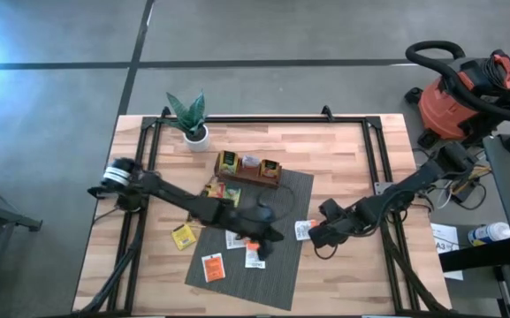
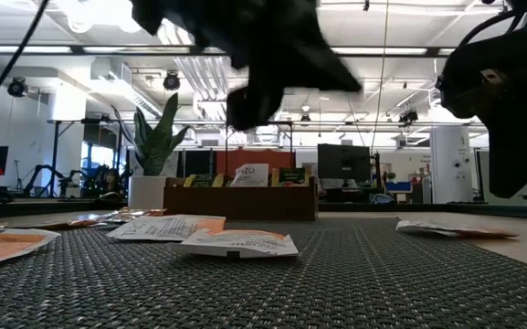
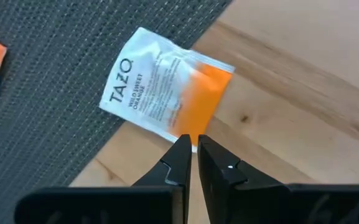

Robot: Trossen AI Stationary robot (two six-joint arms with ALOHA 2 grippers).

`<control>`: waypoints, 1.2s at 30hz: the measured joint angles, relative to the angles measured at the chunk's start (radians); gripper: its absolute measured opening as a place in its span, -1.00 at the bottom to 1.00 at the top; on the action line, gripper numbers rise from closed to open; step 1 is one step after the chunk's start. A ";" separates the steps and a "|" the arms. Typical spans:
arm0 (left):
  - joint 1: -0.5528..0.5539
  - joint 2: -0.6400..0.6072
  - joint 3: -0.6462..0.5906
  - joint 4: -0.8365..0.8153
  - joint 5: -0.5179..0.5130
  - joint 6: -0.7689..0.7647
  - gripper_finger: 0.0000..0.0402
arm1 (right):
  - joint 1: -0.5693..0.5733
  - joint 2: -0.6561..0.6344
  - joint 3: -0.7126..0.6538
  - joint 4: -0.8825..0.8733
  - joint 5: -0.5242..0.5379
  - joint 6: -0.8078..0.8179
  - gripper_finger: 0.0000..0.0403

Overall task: Pick & Place Tea
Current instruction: Put the white tea bag into the middle compartment of the wooden organizer

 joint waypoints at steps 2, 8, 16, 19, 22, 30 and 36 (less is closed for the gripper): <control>0.011 0.064 0.066 -0.065 0.032 0.007 -1.00 | 0.000 0.013 -0.001 0.003 0.000 0.000 -0.86; 0.030 0.185 0.192 -0.165 0.064 -0.074 -0.99 | -0.002 0.072 -0.005 0.052 -0.020 0.008 -0.86; 0.083 0.225 0.178 -0.123 0.130 -0.240 -0.55 | -0.002 0.109 -0.005 0.108 -0.018 0.003 -0.86; 0.097 0.233 0.177 -0.115 0.138 -0.286 -0.36 | -0.002 0.117 -0.010 0.107 -0.019 0.004 -0.86; 0.109 0.233 0.177 -0.113 0.148 -0.339 -0.26 | -0.004 0.133 -0.014 0.140 -0.020 0.011 -0.86; 0.118 0.255 0.177 -0.120 0.144 -0.383 -0.22 | -0.007 0.195 -0.021 0.293 -0.016 0.008 -0.86; 0.123 0.255 0.168 -0.127 0.107 -0.382 -0.22 | -0.007 0.220 -0.014 0.329 -0.012 0.022 -0.86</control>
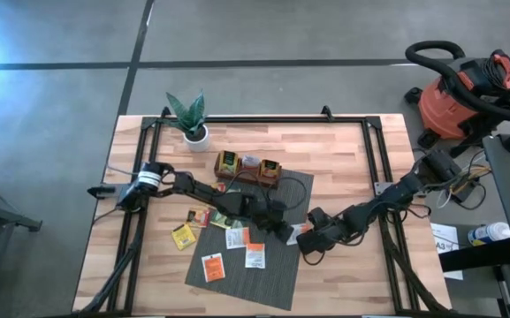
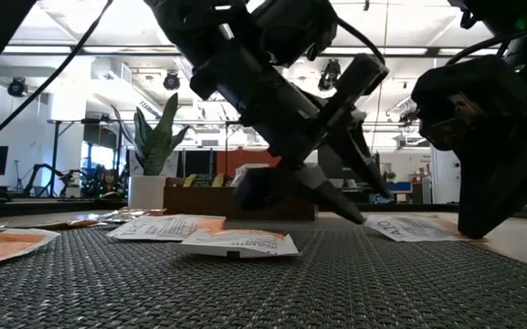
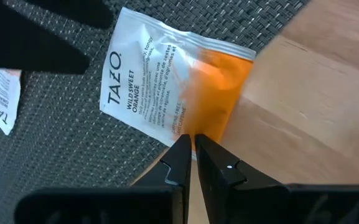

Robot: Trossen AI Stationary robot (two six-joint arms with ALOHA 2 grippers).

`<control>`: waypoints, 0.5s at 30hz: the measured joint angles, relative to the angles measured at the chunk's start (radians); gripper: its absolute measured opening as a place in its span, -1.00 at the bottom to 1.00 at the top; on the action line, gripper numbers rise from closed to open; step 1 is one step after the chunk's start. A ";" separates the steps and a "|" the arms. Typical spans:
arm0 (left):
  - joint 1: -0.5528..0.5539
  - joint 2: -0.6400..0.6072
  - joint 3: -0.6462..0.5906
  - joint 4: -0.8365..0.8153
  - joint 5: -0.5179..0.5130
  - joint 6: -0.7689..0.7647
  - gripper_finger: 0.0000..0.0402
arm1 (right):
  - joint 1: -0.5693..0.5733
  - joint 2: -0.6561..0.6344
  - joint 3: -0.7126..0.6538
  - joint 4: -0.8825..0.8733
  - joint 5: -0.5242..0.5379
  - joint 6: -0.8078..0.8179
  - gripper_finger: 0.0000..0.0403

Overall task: Pick & Place Tea
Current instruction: Put the white tea bag into the middle compartment of the wooden organizer

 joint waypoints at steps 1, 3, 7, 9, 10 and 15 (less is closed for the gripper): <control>0.001 0.000 -0.001 -0.003 -0.005 0.002 -0.22 | 0.000 0.002 0.000 0.000 0.000 0.006 -0.86; 0.001 0.000 -0.003 -0.042 -0.026 0.007 -0.22 | 0.000 0.006 0.000 0.000 0.000 0.018 -0.86; 0.001 -0.001 -0.004 -0.075 -0.044 0.026 -0.22 | 0.000 0.007 -0.002 0.024 0.003 0.020 -0.86; 0.001 -0.001 -0.005 -0.073 -0.046 0.027 -0.22 | 0.001 0.004 -0.002 0.036 0.017 0.023 -0.86; 0.001 -0.001 -0.005 -0.073 -0.046 0.027 -0.22 | -0.001 0.004 -0.003 0.041 0.019 0.023 -0.86; 0.001 0.010 -0.005 -0.028 -0.039 0.033 -0.22 | -0.020 0.007 -0.004 0.077 0.019 0.022 -0.86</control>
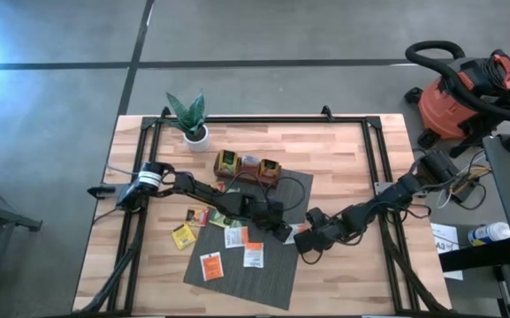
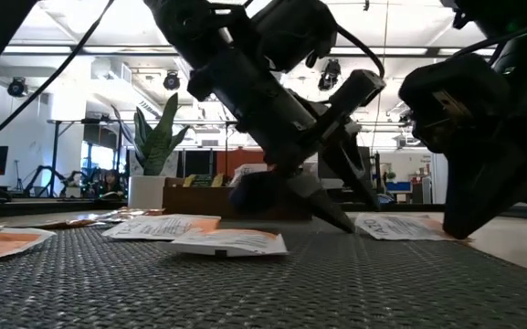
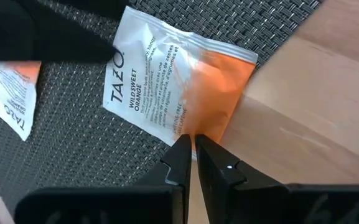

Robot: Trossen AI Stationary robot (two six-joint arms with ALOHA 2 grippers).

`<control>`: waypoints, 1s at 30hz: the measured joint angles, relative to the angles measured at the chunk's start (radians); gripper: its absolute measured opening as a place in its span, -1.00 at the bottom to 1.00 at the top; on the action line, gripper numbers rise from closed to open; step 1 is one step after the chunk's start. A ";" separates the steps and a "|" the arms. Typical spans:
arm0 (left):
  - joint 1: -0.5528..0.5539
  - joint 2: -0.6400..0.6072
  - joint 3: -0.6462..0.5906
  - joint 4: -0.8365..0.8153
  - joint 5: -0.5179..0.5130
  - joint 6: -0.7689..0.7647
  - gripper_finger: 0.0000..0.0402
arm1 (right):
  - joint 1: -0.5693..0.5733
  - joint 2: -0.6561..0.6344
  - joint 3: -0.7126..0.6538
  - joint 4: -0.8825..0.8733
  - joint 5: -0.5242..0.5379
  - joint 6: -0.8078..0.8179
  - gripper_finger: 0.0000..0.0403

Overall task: Pick & Place Tea
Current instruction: Put the white tea bag into the middle compartment of the wooden organizer

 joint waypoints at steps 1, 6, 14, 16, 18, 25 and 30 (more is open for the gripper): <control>0.000 0.005 0.000 0.011 0.005 0.000 -0.22 | -0.004 0.000 0.000 0.002 -0.001 -0.002 -0.86; -0.001 0.029 0.000 0.075 0.050 -0.007 -0.22 | -0.021 0.001 -0.001 0.026 0.004 -0.023 -0.86; -0.001 0.024 0.007 0.064 0.071 0.005 -0.27 | -0.023 0.006 -0.001 0.038 0.007 -0.026 -0.86; -0.002 0.021 0.008 0.061 0.090 0.014 -0.32 | -0.023 0.005 -0.001 0.036 0.007 -0.026 -0.86; -0.003 0.017 0.013 0.059 0.123 0.023 -0.37 | -0.023 0.005 -0.001 0.036 0.007 -0.029 -0.86; -0.002 0.013 0.038 0.020 0.154 0.072 -0.65 | -0.023 0.002 0.000 0.036 0.010 -0.047 -0.86; -0.002 -0.009 0.049 -0.076 0.149 0.134 -0.93 | -0.013 -0.048 0.006 0.030 0.112 -0.099 -0.86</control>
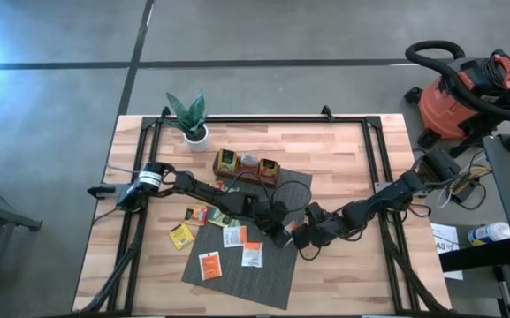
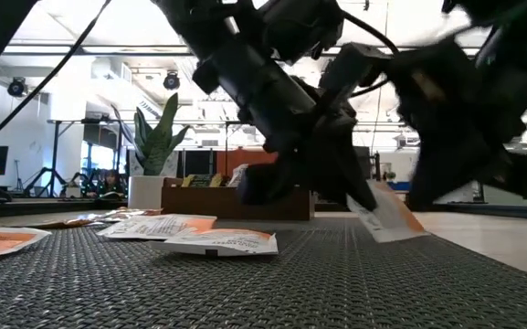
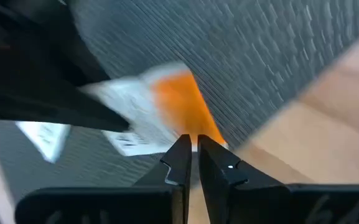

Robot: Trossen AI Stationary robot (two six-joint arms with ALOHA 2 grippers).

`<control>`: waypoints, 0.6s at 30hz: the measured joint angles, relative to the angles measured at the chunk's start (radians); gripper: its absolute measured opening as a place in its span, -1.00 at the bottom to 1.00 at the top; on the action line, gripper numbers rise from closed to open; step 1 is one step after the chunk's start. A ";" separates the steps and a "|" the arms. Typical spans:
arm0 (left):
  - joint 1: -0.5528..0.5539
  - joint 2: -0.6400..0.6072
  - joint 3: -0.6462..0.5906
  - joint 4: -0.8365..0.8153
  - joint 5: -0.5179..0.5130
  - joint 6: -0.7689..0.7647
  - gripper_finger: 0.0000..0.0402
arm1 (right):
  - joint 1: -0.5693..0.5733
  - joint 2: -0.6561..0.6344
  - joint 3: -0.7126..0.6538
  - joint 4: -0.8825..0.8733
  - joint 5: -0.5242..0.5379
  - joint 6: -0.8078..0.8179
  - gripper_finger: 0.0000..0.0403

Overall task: Pick & Place Tea
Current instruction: Put the white tea bag into the middle compartment of the wooden organizer

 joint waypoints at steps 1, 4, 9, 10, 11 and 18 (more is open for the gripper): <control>0.000 -0.011 0.000 -0.024 -0.002 0.018 -0.96 | 0.005 -0.016 0.004 -0.002 0.025 -0.011 -0.86; -0.001 -0.063 -0.001 -0.101 -0.026 0.078 -0.98 | 0.013 -0.064 0.014 -0.022 0.074 -0.051 -0.86; -0.009 -0.211 -0.001 -0.348 -0.149 0.224 -0.99 | 0.012 -0.142 0.017 -0.021 0.117 -0.126 -0.86; -0.012 -0.243 -0.002 -0.406 -0.172 0.254 -0.99 | 0.013 -0.154 0.017 -0.021 0.127 -0.137 -0.86; -0.015 -0.277 -0.003 -0.458 -0.188 0.283 -0.99 | 0.013 -0.166 0.017 -0.020 0.134 -0.153 -0.86; -0.057 -0.433 -0.012 -0.600 -0.210 0.523 -0.99 | 0.008 -0.241 0.088 -0.013 0.239 -0.406 -0.86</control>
